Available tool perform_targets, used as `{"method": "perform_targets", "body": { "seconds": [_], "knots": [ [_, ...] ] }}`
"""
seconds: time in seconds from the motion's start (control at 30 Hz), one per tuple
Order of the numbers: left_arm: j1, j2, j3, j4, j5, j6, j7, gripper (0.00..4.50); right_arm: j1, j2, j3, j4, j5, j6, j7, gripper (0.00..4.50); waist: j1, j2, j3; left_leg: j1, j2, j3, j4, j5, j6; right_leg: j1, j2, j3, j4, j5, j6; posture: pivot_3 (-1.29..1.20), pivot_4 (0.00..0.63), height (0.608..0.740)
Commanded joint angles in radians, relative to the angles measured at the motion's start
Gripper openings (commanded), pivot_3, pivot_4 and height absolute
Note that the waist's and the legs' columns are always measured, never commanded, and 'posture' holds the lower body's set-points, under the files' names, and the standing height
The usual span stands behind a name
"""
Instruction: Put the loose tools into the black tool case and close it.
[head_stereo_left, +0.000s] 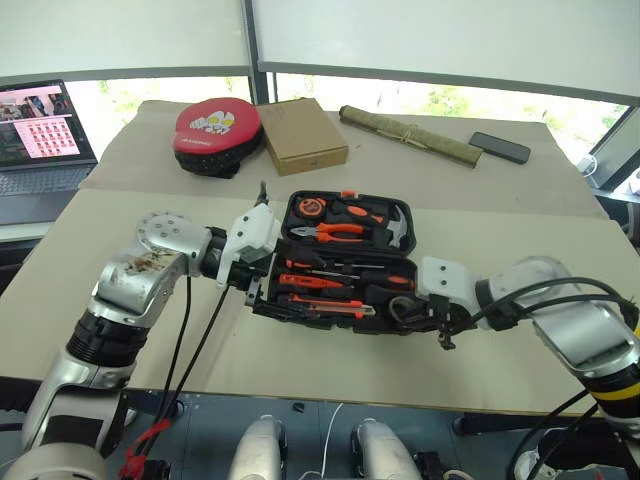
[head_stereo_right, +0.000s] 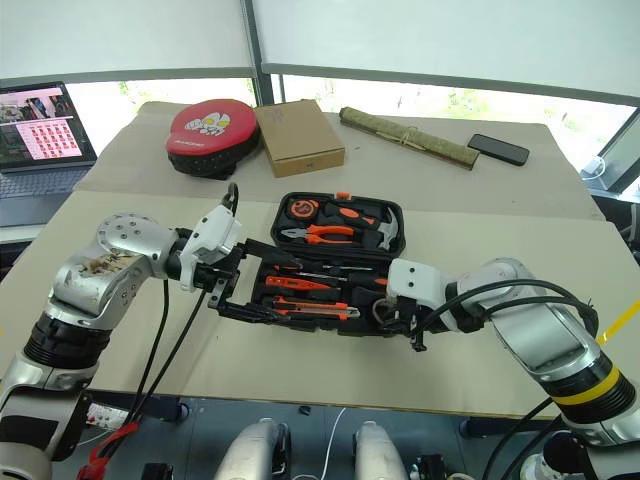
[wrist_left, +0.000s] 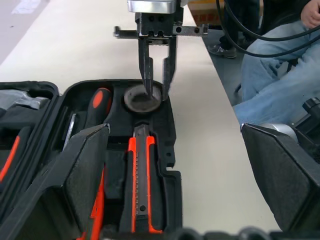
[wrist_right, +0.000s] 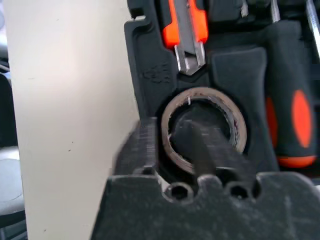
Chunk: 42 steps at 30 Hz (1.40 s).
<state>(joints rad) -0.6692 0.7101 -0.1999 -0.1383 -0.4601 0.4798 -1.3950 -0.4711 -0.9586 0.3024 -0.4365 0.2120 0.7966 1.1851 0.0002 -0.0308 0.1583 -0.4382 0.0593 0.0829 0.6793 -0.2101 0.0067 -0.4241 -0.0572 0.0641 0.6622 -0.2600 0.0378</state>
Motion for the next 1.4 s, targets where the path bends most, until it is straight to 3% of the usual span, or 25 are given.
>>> {"method": "perform_targets", "body": {
  "seconds": [0.03, 0.17, 0.3, 0.33, 0.43, 0.7, 0.77, 1.03, 1.4],
  "knots": [
    [-0.021, -0.007, 0.004, 0.004, 0.011, -0.030, -0.003, 4.50, -0.016, -0.012, -0.035, -0.065, 0.044, 0.046, 0.000, 2.70, 0.000, 0.000, 0.000, 0.000, 0.000, 0.000, 0.000, 0.000, 0.000, 0.000, 0.000, 0.000, 0.000, 0.000, 0.000, 0.00, 0.150, 0.740],
    [-0.012, -0.016, 0.013, 0.029, 0.028, -0.041, 0.023, 4.50, -0.033, -0.028, -0.174, -0.075, 0.116, 0.107, -0.024, 3.99, 0.000, 0.000, 0.000, 0.000, 0.000, 0.000, 0.000, 0.000, 0.000, 0.000, 0.000, 0.000, 0.000, 0.000, 0.000, 0.00, 0.150, 0.740],
    [0.004, -0.019, 0.072, 0.141, 0.073, -0.065, 0.122, 4.50, -0.016, -0.002, -0.328, 0.007, 0.169, 0.180, -0.101, 3.99, 0.001, 0.000, 0.000, 0.000, 0.000, 0.000, 0.000, 0.000, 0.000, 0.000, 0.000, 0.000, 0.000, 0.000, 0.000, 0.00, 0.150, 0.740],
    [0.008, -0.015, 0.097, 0.181, 0.083, -0.068, 0.156, 4.50, 0.000, 0.002, -0.360, 0.044, 0.165, 0.174, -0.122, 3.72, 0.001, 0.000, 0.000, 0.000, 0.000, 0.000, 0.000, 0.000, 0.000, 0.000, 0.000, 0.000, 0.000, 0.000, 0.000, 0.00, 0.150, 0.740],
    [0.025, 0.020, 0.138, 0.278, 0.128, -0.100, 0.209, 3.79, 0.044, -0.003, -0.402, 0.150, 0.140, 0.121, -0.166, 3.01, 0.000, 0.000, 0.000, 0.000, 0.000, 0.000, 0.000, 0.000, 0.000, 0.000, 0.000, 0.000, 0.000, 0.000, 0.000, 0.00, 0.150, 0.740],
    [0.077, 0.075, 0.086, 0.437, 0.289, -0.255, 0.237, 0.70, 0.061, 0.026, -0.302, 0.360, 0.046, -0.080, -0.207, 0.20, -0.007, 0.000, 0.000, 0.000, 0.000, 0.001, -0.001, 0.000, 0.000, 0.000, 0.000, 0.000, 0.000, 0.000, 0.000, 0.00, 0.150, 0.740],
    [0.074, 0.059, 0.067, 0.446, 0.307, -0.272, 0.228, 0.03, 0.032, 0.045, -0.264, 0.400, 0.024, -0.114, -0.201, 0.00, -0.009, 0.000, 0.000, 0.000, 0.000, 0.002, -0.001, 0.000, 0.000, -0.001, 0.000, 0.000, 0.000, 0.000, 0.000, 0.00, 0.150, 0.740],
    [0.018, -0.049, 0.027, 0.475, 0.317, -0.275, 0.218, 0.03, -0.058, 0.097, -0.134, 0.486, -0.040, -0.198, -0.152, 0.00, -0.004, 0.000, 0.000, 0.000, 0.000, 0.002, 0.000, 0.000, 0.000, 0.000, 0.000, 0.000, 0.000, 0.000, 0.000, 0.00, 0.150, 0.740],
    [0.084, -0.043, 0.011, 0.326, 0.243, -0.212, 0.048, 0.03, 0.048, 0.049, -0.170, 0.291, 0.034, -0.178, -0.045, 0.00, -0.001, 0.000, 0.000, -0.001, 0.000, 0.001, -0.001, 0.000, 0.000, -0.001, 0.000, 0.000, 0.000, 0.000, 0.000, 0.00, 0.150, 0.740]
  ]
}}
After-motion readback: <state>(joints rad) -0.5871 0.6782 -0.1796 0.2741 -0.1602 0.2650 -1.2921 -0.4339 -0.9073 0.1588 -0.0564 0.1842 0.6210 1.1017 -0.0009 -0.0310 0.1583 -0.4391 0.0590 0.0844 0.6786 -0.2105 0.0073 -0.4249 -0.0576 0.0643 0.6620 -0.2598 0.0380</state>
